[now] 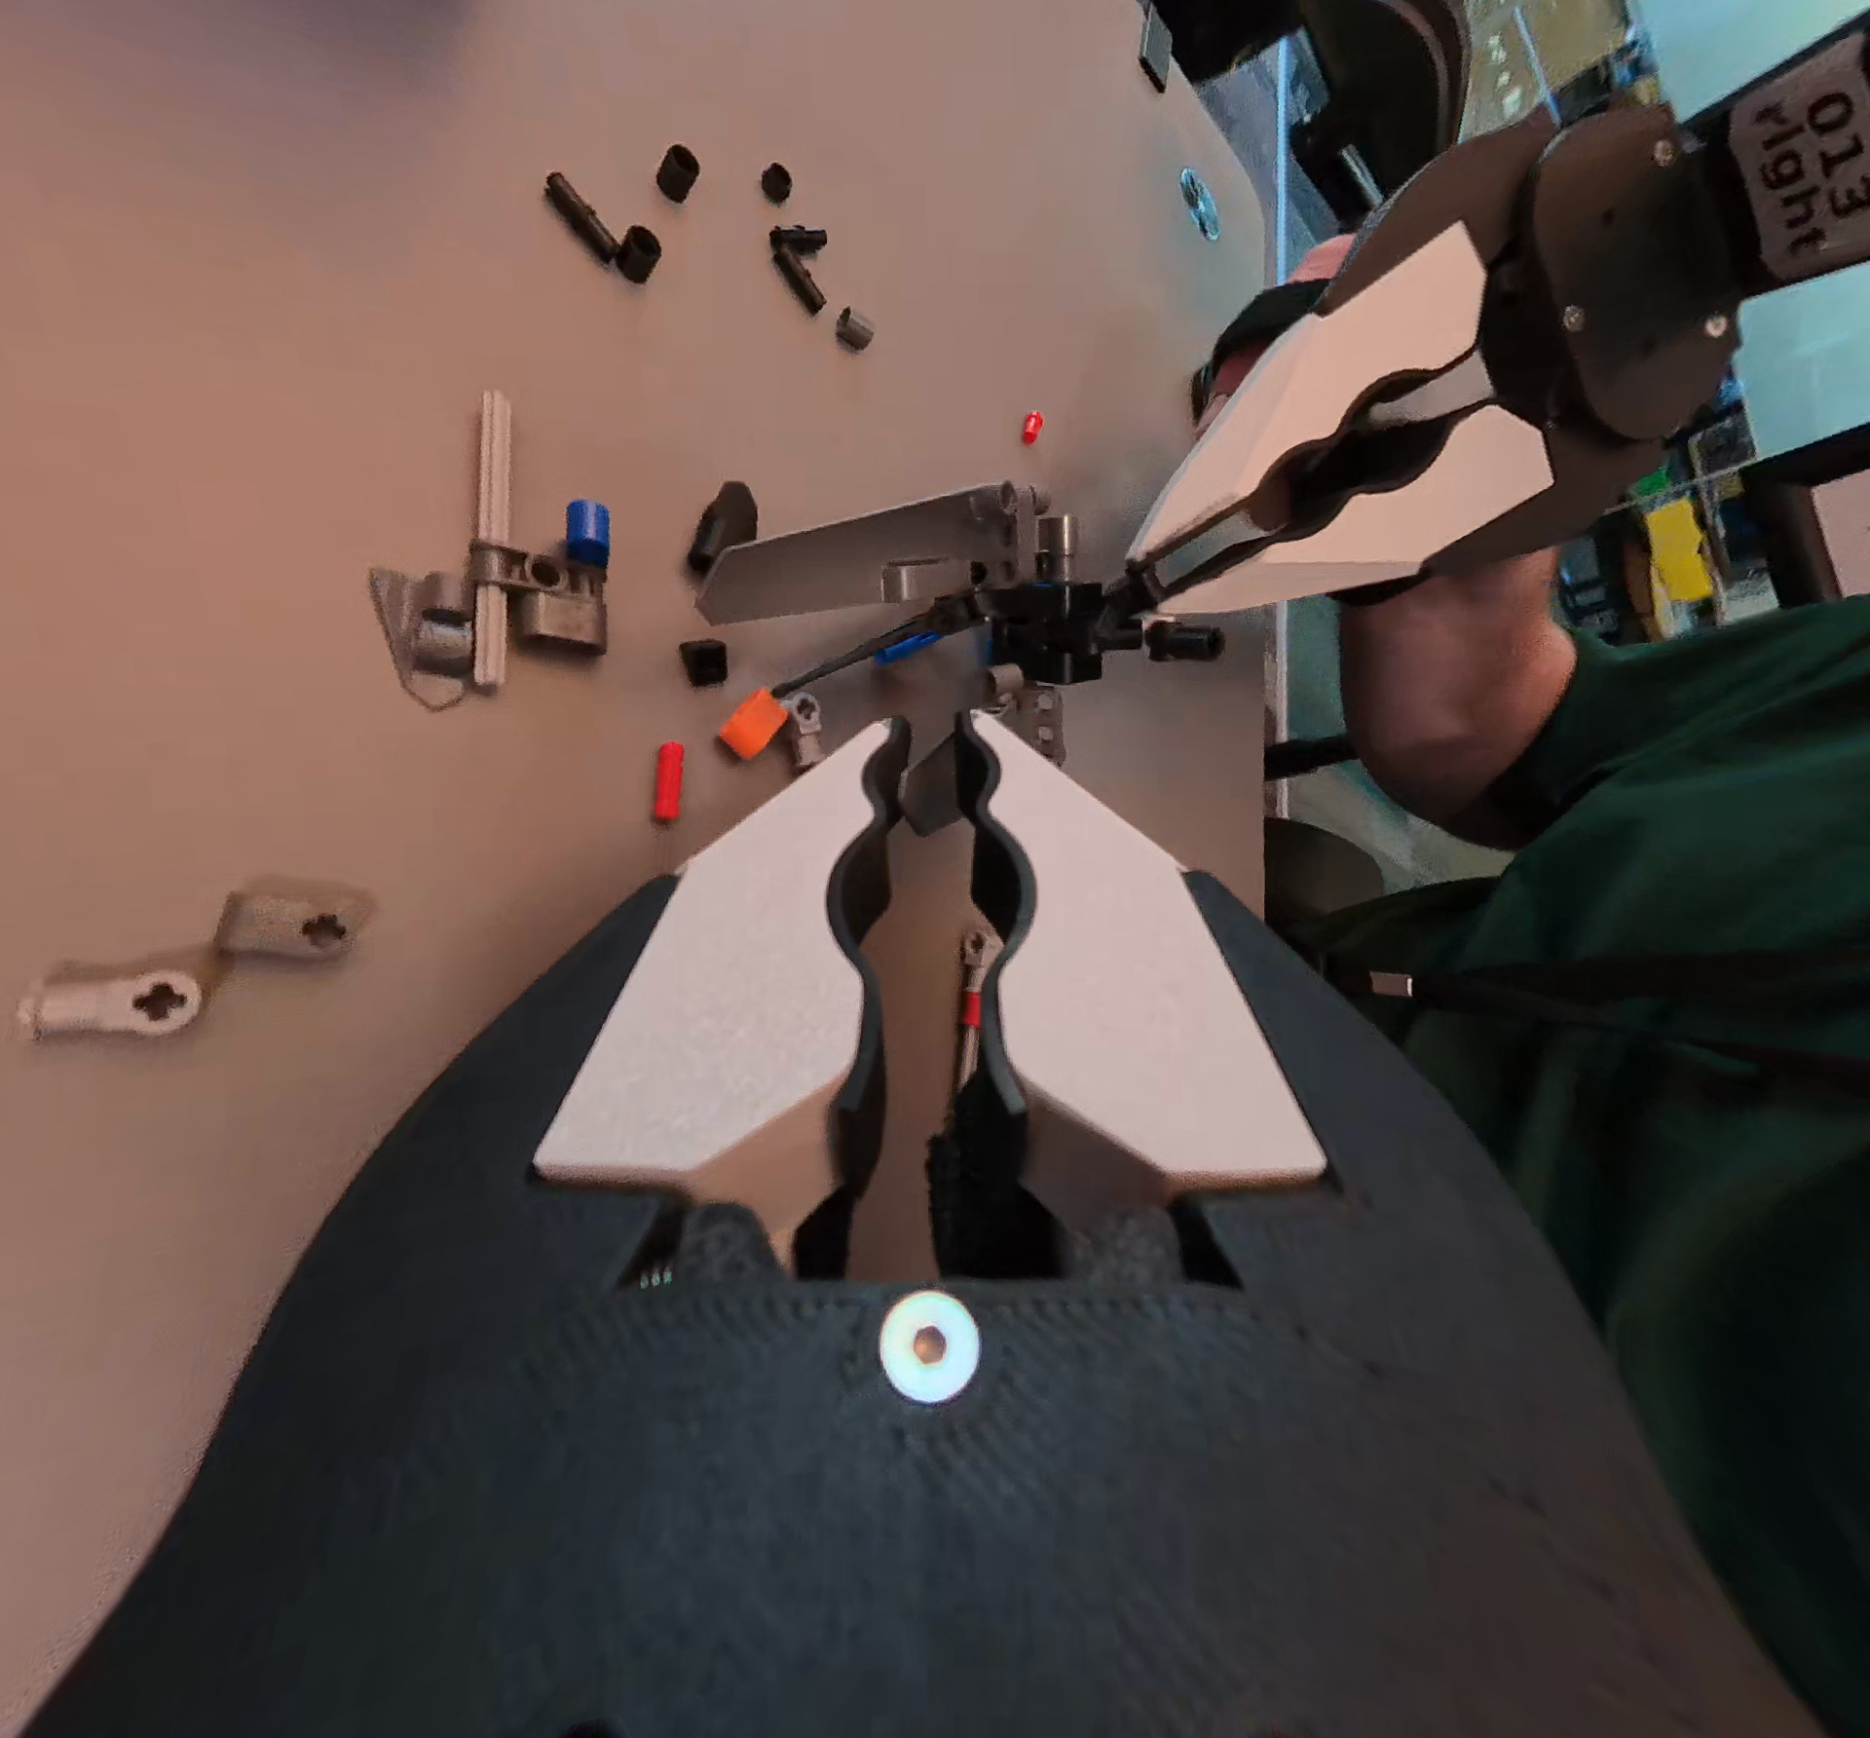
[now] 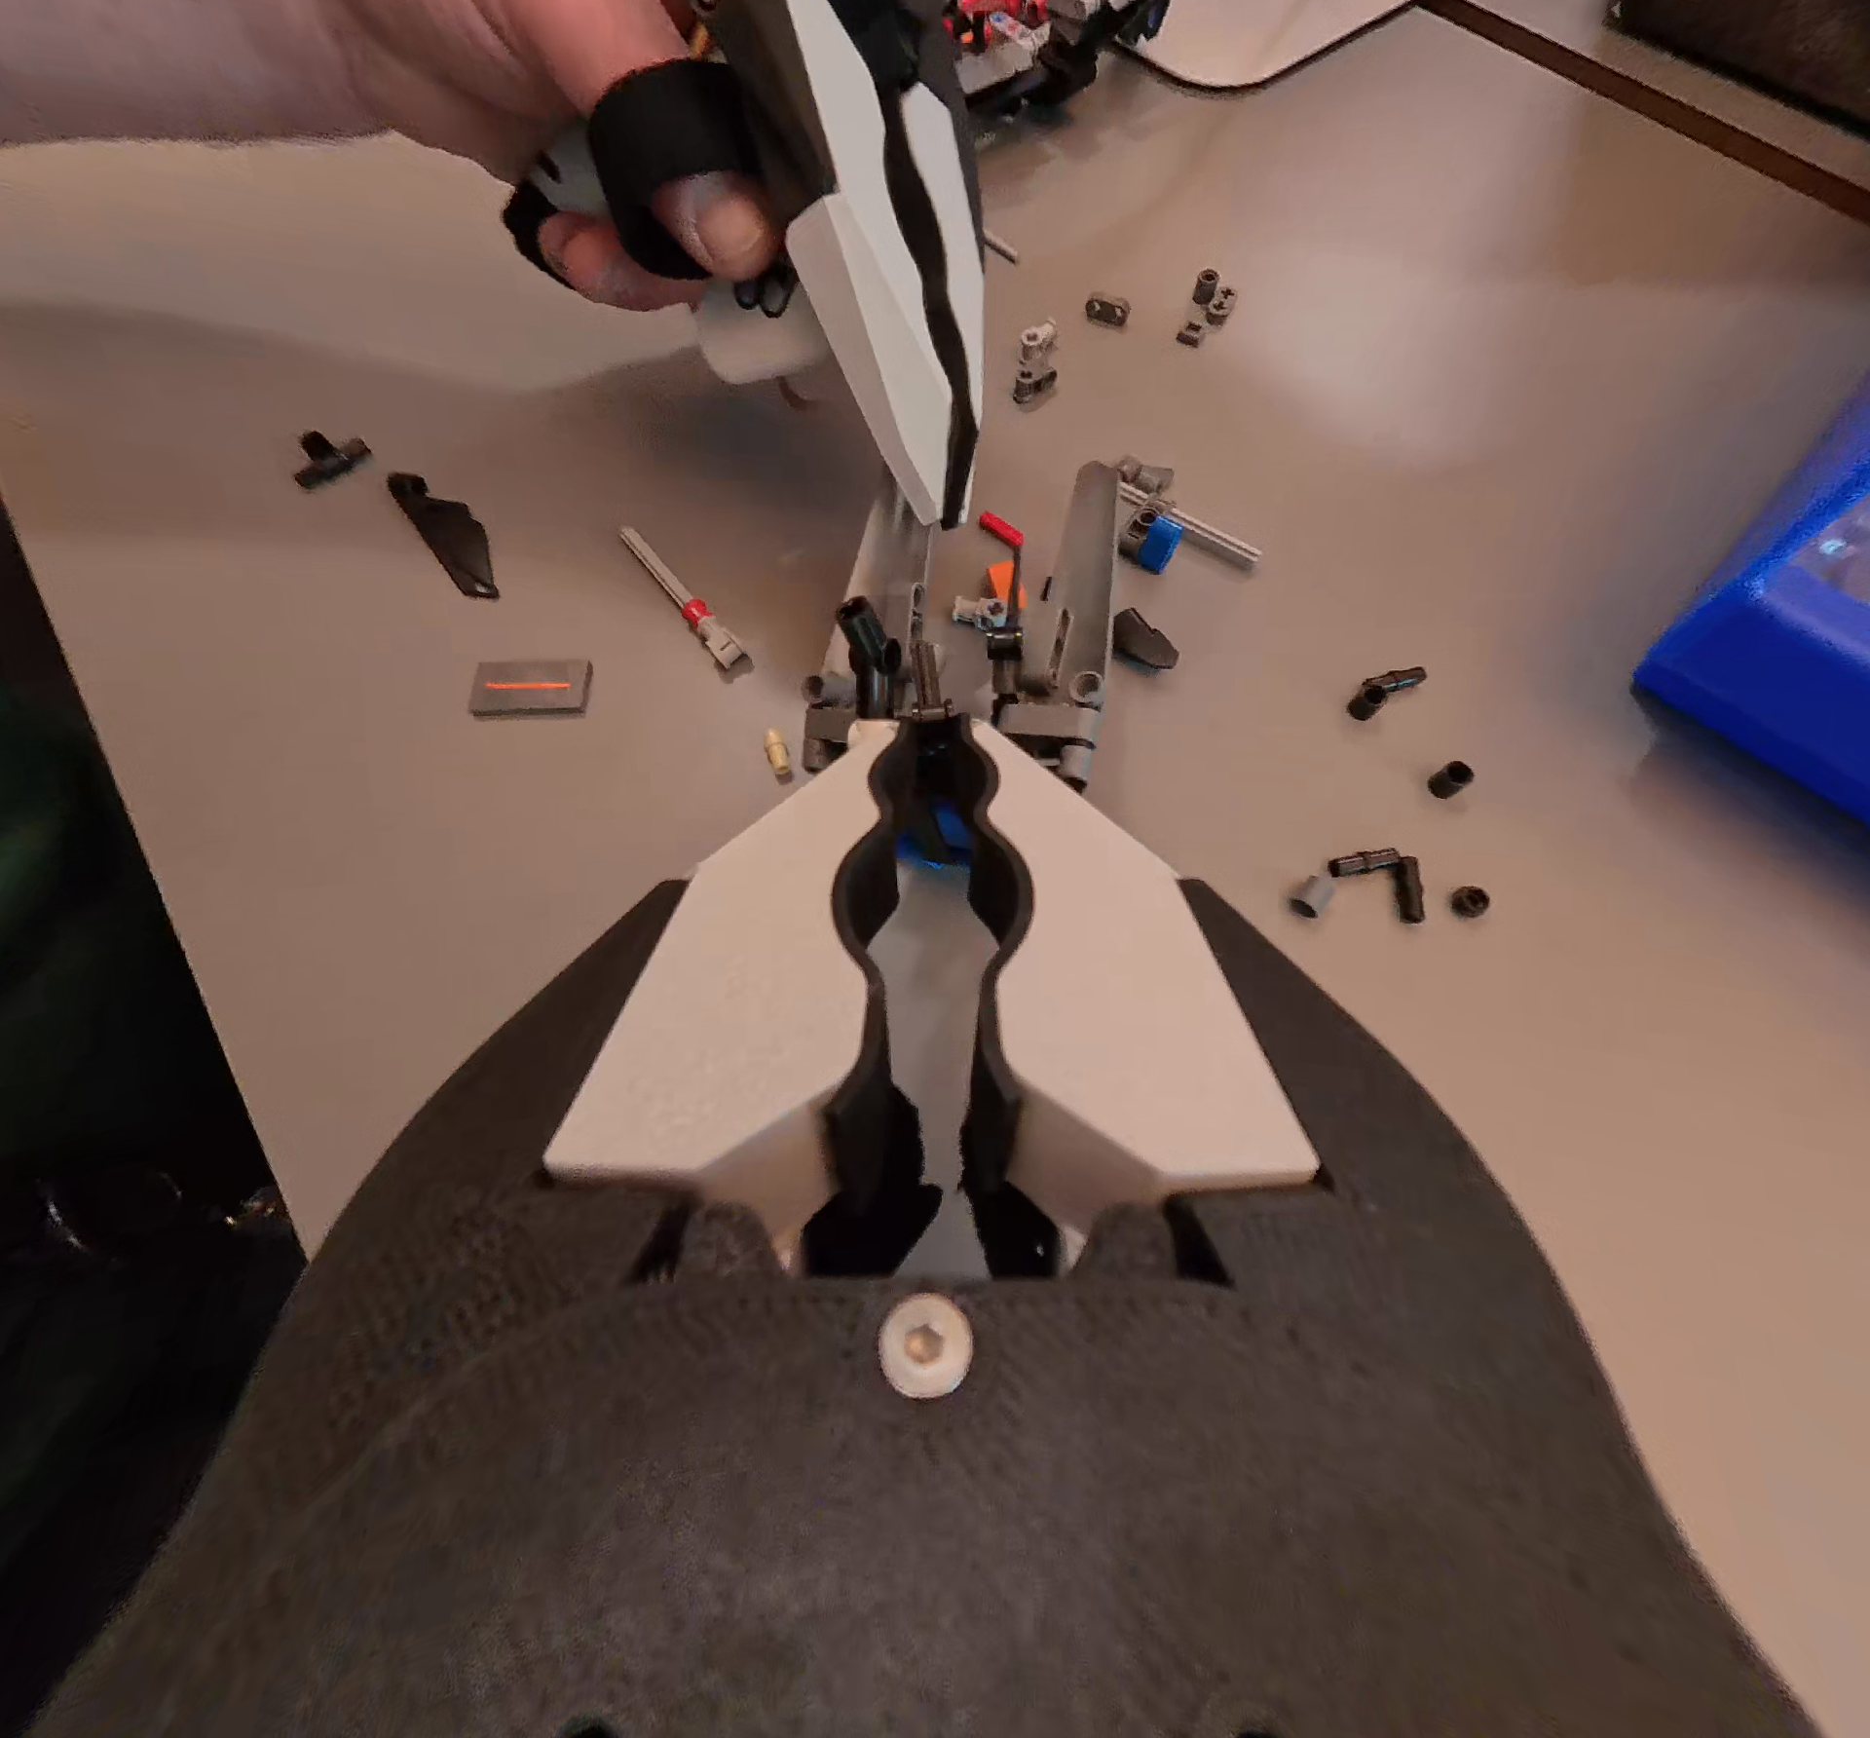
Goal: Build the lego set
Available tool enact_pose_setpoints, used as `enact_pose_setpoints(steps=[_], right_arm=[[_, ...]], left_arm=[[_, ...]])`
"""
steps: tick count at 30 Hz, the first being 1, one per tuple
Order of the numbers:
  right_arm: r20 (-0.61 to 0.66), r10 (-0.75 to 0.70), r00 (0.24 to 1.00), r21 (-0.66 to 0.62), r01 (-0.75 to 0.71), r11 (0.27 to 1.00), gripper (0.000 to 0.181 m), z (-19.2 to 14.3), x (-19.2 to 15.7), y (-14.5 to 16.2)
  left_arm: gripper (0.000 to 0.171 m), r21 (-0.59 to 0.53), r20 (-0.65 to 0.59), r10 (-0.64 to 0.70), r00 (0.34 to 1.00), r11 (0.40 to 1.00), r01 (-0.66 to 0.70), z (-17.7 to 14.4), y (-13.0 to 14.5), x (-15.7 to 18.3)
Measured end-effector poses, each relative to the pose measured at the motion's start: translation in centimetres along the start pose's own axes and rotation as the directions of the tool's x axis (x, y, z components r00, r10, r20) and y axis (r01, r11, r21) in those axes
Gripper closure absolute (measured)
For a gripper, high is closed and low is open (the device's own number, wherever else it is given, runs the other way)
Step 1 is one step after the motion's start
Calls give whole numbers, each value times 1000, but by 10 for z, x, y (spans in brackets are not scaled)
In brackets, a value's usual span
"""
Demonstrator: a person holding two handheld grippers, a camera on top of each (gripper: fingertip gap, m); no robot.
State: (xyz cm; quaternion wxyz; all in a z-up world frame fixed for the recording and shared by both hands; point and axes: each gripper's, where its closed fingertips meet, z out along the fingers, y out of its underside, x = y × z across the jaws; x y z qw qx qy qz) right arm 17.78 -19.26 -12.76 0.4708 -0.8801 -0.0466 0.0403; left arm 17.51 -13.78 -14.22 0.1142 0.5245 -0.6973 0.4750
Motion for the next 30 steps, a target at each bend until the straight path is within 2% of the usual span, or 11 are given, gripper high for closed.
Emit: enact_pose_setpoints(steps=[7,11,14,17,20,23,24,25,28,30], right_arm=[[-41,-57,998,-121,51,991,177,4,8,-6],[-74,-48,996,-104,40,994,176,-7,9,-26],[-68,-46,997,-71,42,997,176,-16,-3,-43],[-27,-64,998,-94,61,994,176,-12,-23,-47],[-108,-84,991,-150,67,986,176,-3,-16,-40],[-78,-57,995,-157,44,987,176,5,-24,-40],[-71,-72,995,-204,56,977,176,9,-27,-34],[-82,-98,992,-247,75,966,176,13,-28,-29],[-93,-94,991,-241,69,968,176,24,-34,-31],[-137,-90,987,-261,52,964,176,27,-26,-27]], left_arm=[[170,125,11,4,1000,992,-5,-7,3,7],[171,186,49,2,999,983,-12,-12,4,7],[171,225,53,-11,999,974,-1,-15,6,7],[171,279,54,-43,998,960,26,-19,6,5],[171,311,50,-66,997,949,47,-21,7,3],[171,314,88,-48,995,949,18,-22,10,3],[171,321,94,-45,995,947,13,-23,9,4],[171,329,98,-44,994,944,10,-24,9,5],[171,341,100,-36,994,940,-1,-24,9,7],[171,340,94,-33,995,941,-1,-23,11,8]])
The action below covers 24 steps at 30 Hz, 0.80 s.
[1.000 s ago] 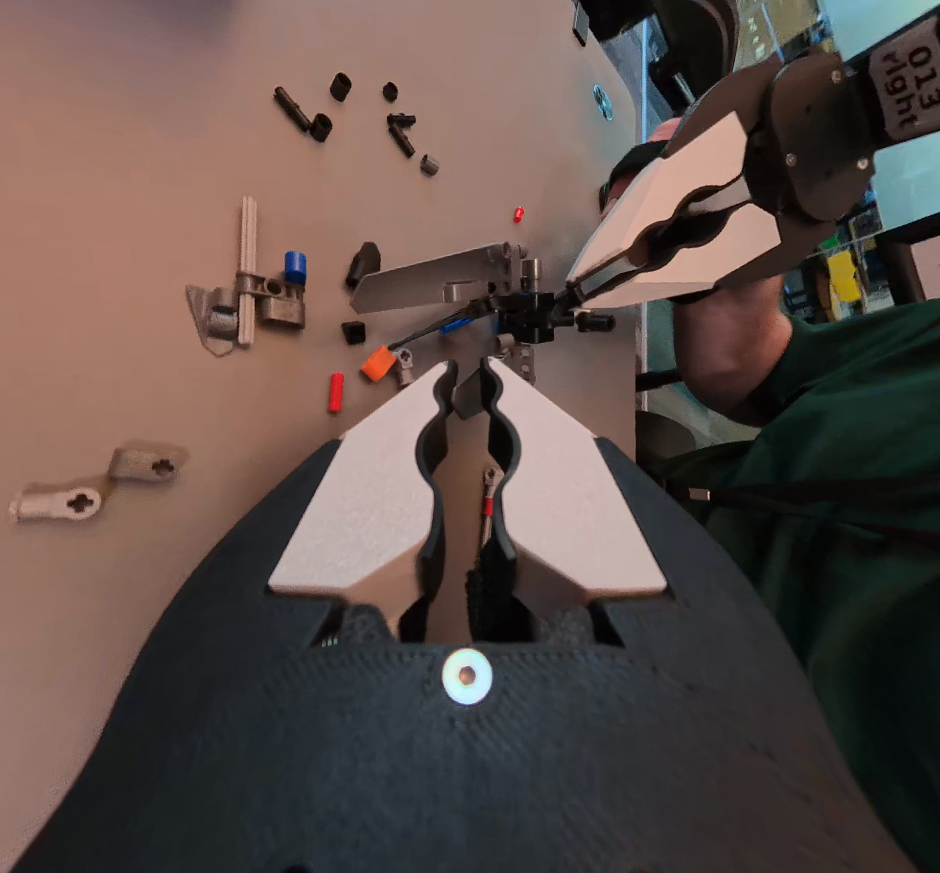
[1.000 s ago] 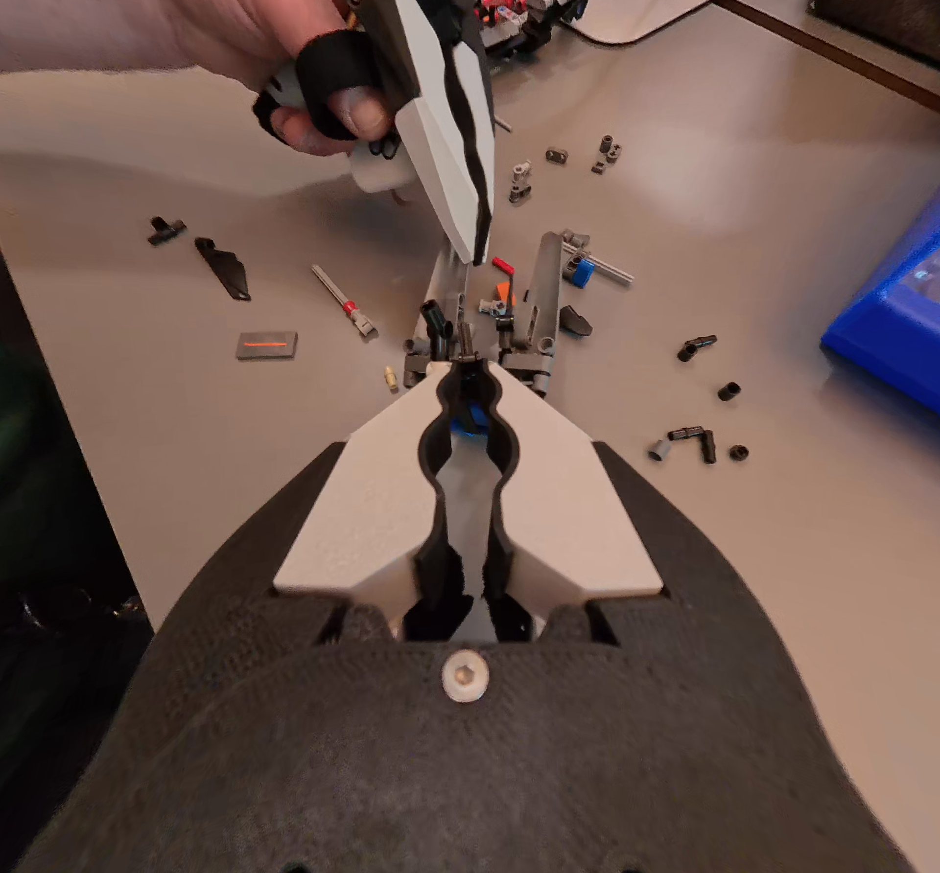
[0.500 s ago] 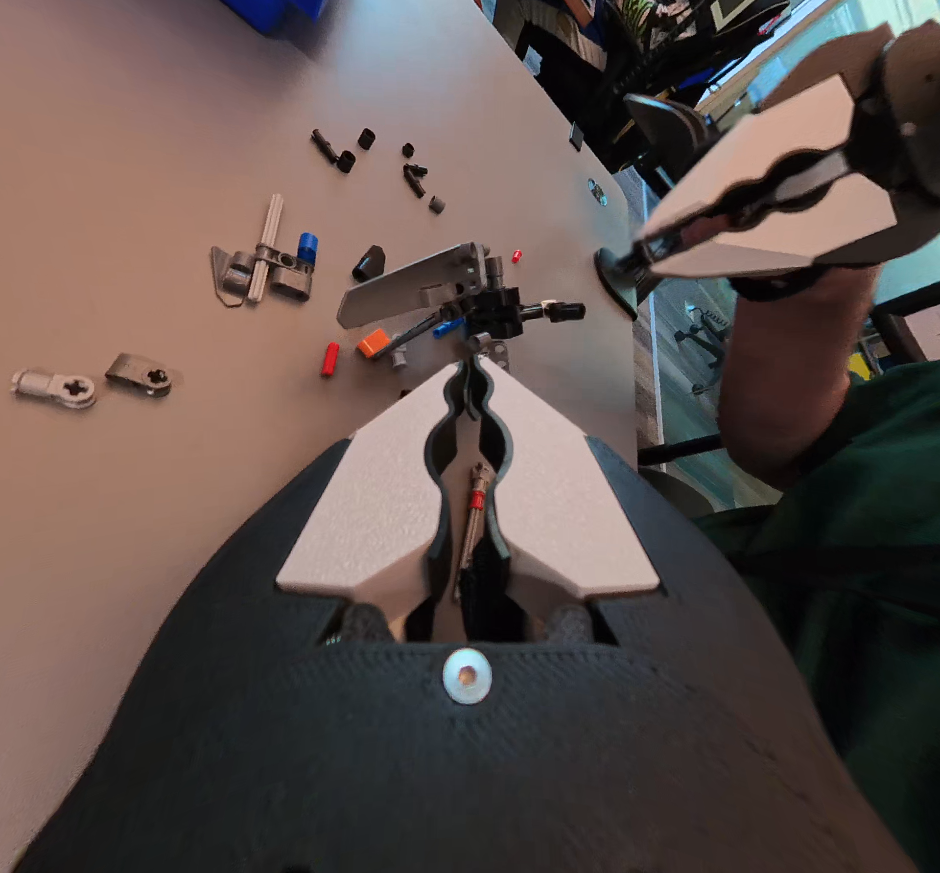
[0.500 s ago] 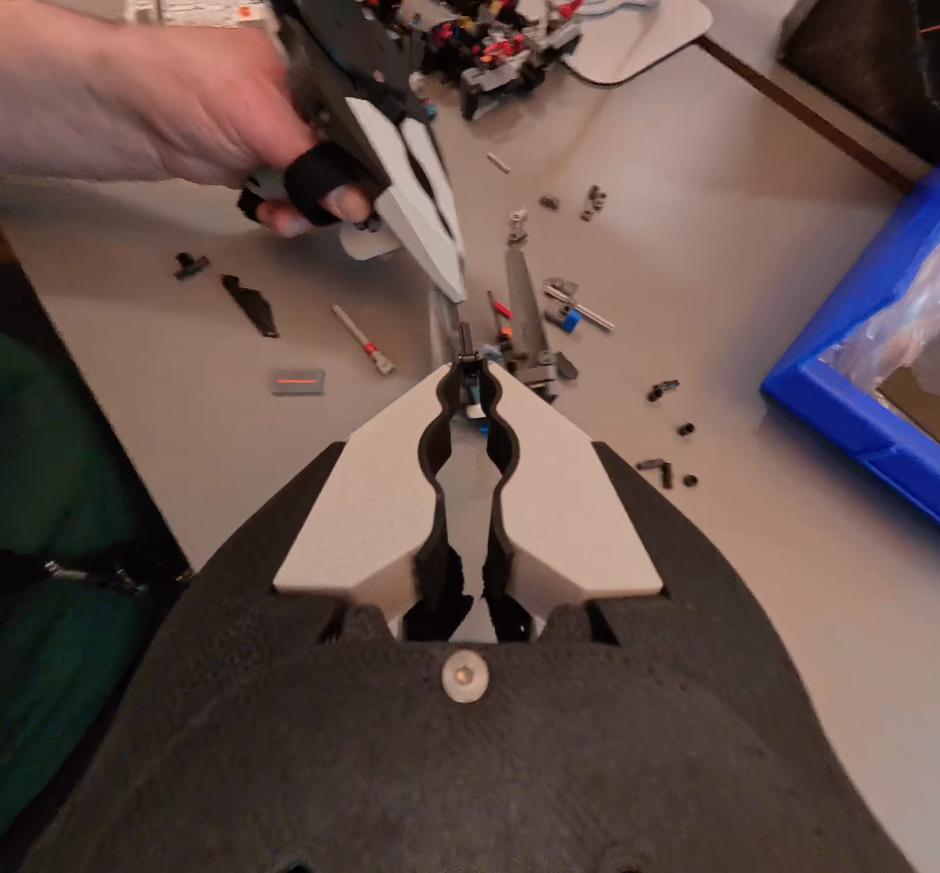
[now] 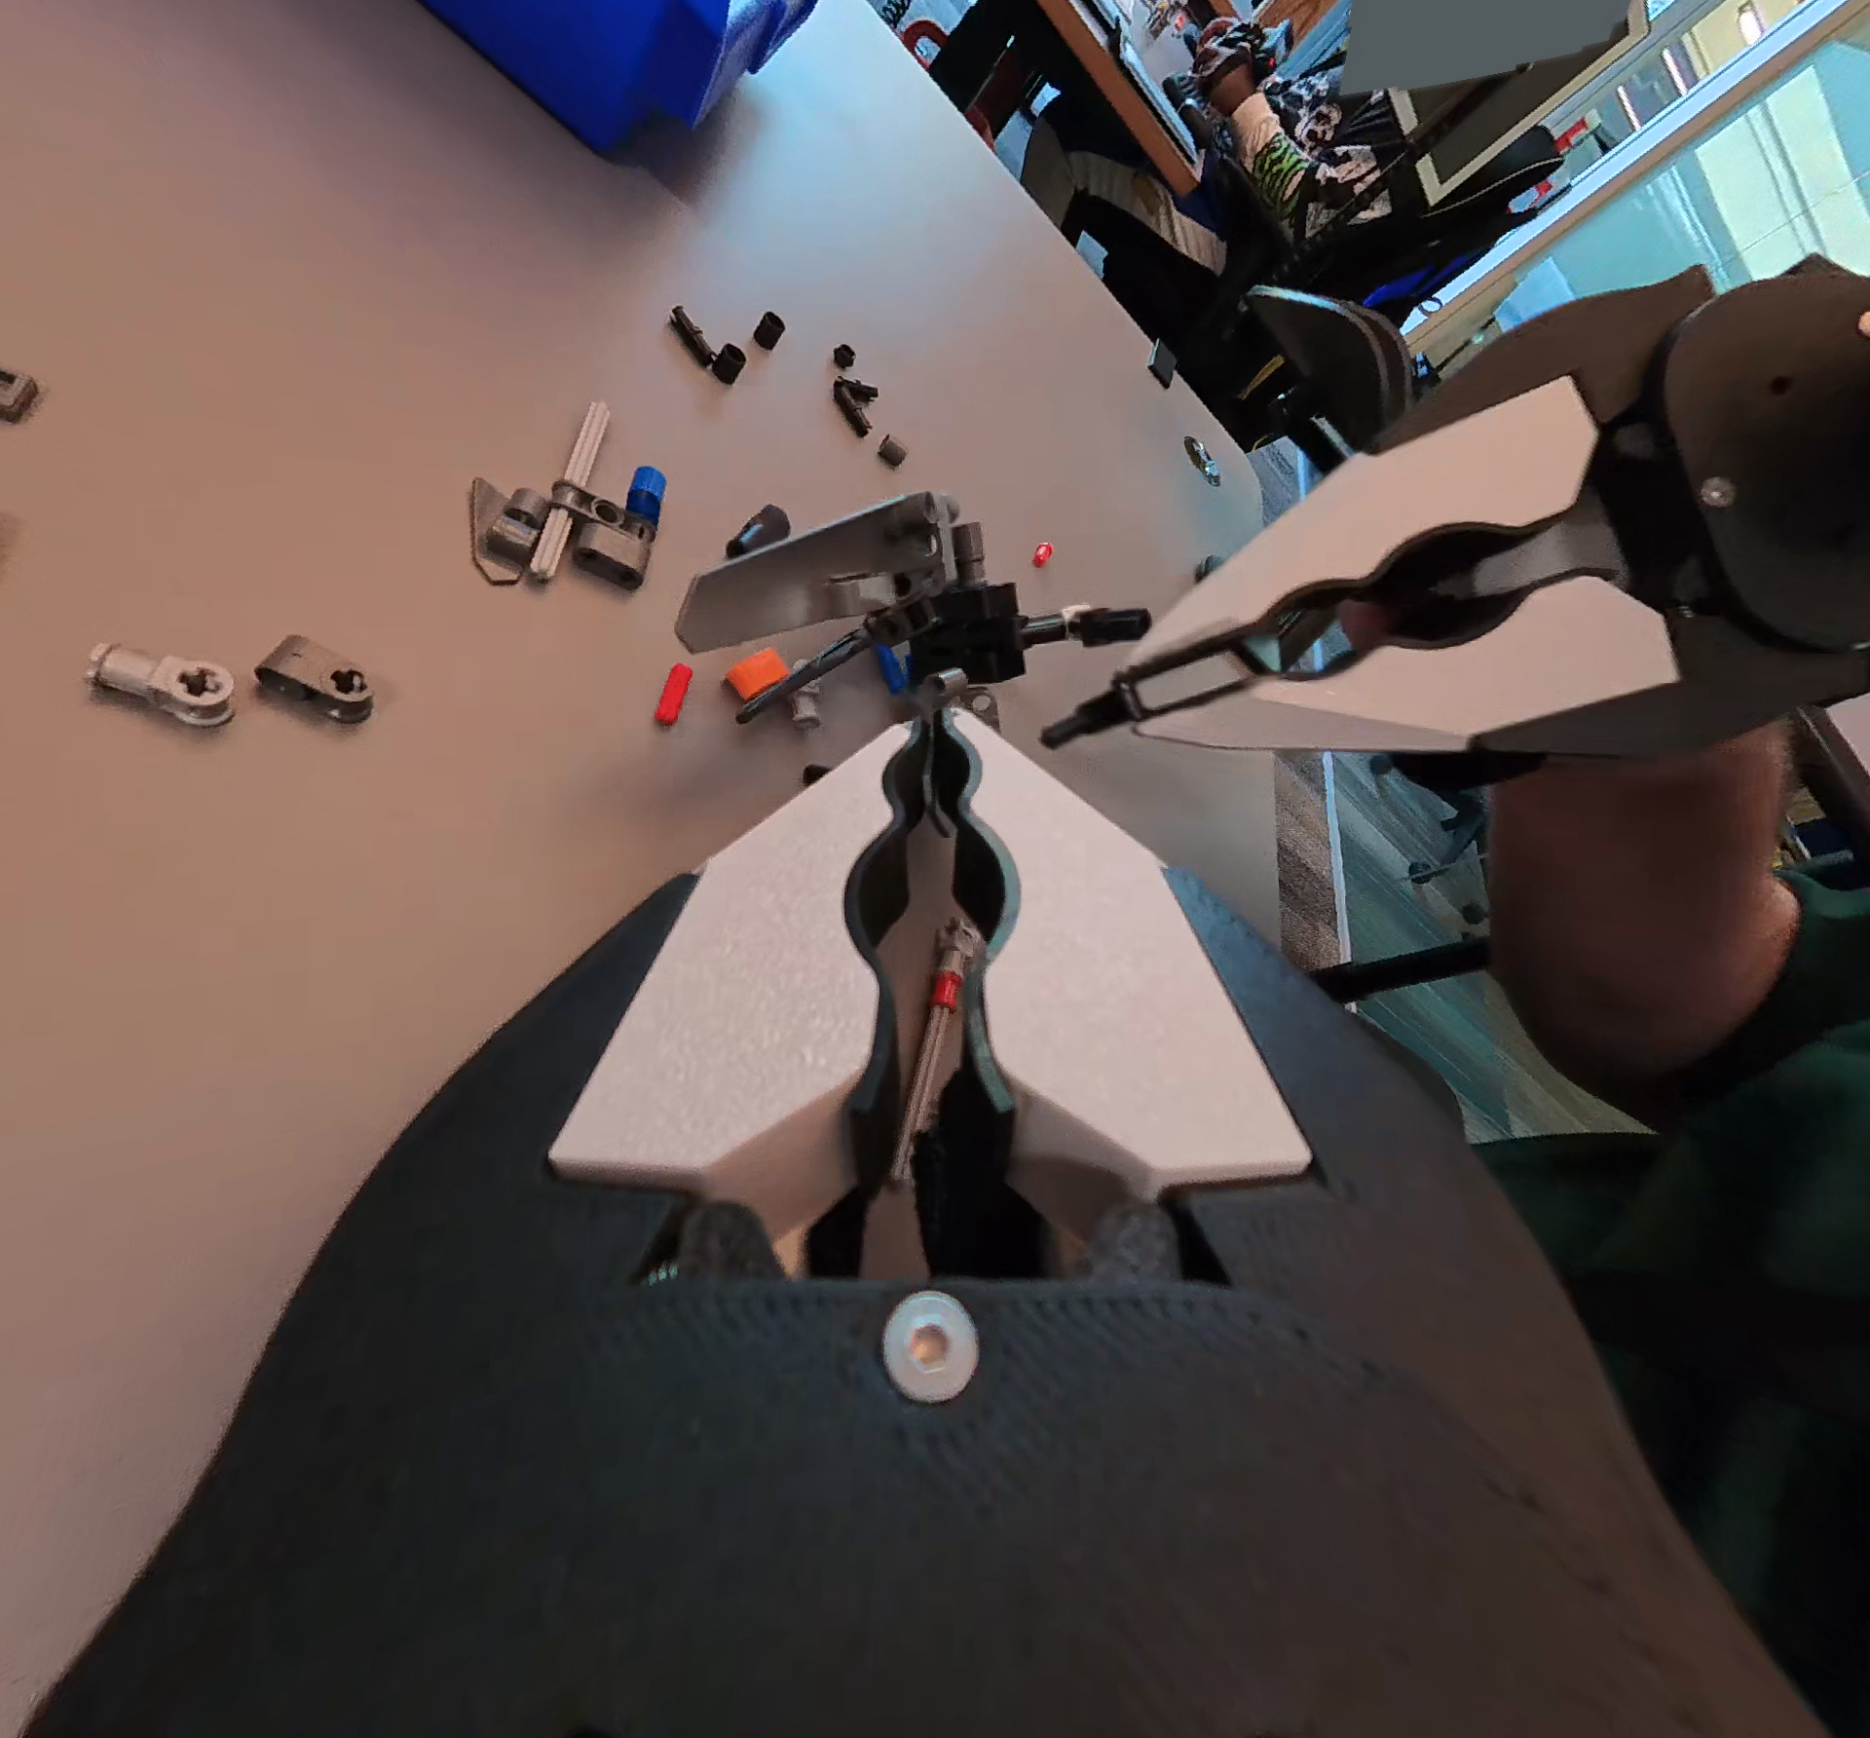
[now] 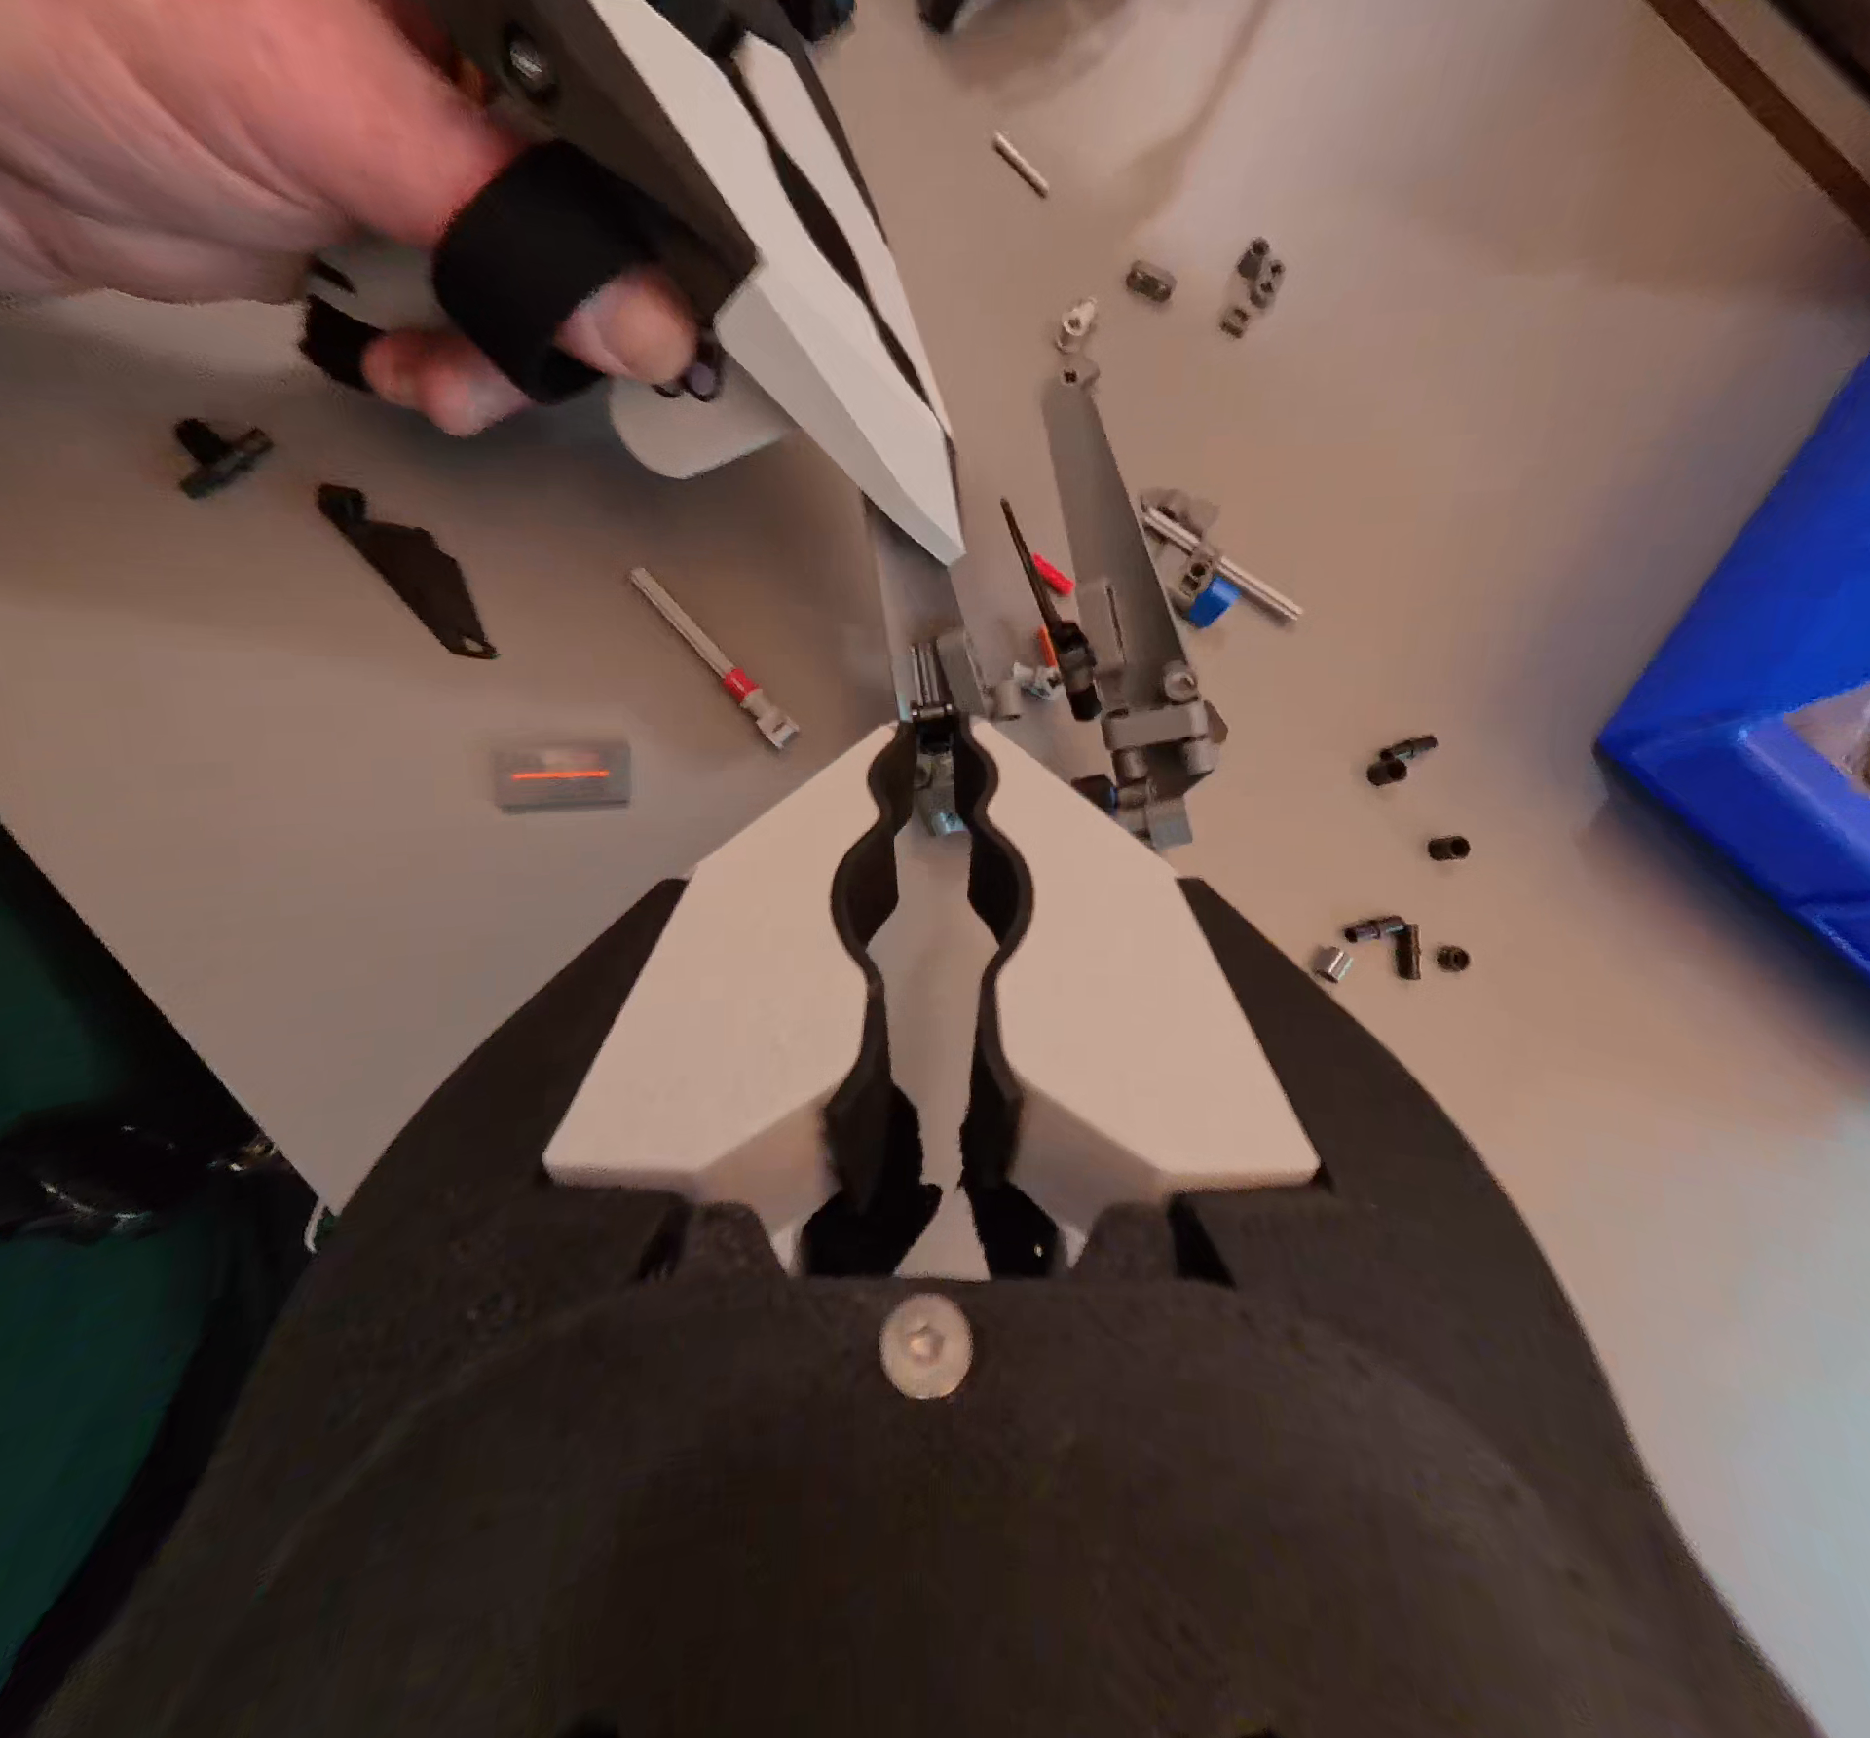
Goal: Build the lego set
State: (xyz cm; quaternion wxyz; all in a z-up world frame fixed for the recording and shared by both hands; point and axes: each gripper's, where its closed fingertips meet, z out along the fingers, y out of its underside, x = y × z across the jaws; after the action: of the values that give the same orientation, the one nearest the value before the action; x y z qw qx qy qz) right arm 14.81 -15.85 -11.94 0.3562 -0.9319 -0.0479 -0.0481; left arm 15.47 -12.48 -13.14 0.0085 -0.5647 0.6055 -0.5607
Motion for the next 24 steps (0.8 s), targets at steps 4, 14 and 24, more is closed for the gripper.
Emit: enact_pose_setpoints(steps=[4,14,24], right_arm=[[27,47,999,28,-48,998,176,1,0,-3],[132,193,972,126,-210,970,176,-8,-1,-16],[439,305,845,319,-464,826,176,-25,-20,-46]], left_arm=[[171,16,4,-5,1000,1000,5,-2,1,-1],[146,21,87,42,995,999,-44,-22,5,-15],[147,196,-160,201,966,966,-168,-47,-19,57]])
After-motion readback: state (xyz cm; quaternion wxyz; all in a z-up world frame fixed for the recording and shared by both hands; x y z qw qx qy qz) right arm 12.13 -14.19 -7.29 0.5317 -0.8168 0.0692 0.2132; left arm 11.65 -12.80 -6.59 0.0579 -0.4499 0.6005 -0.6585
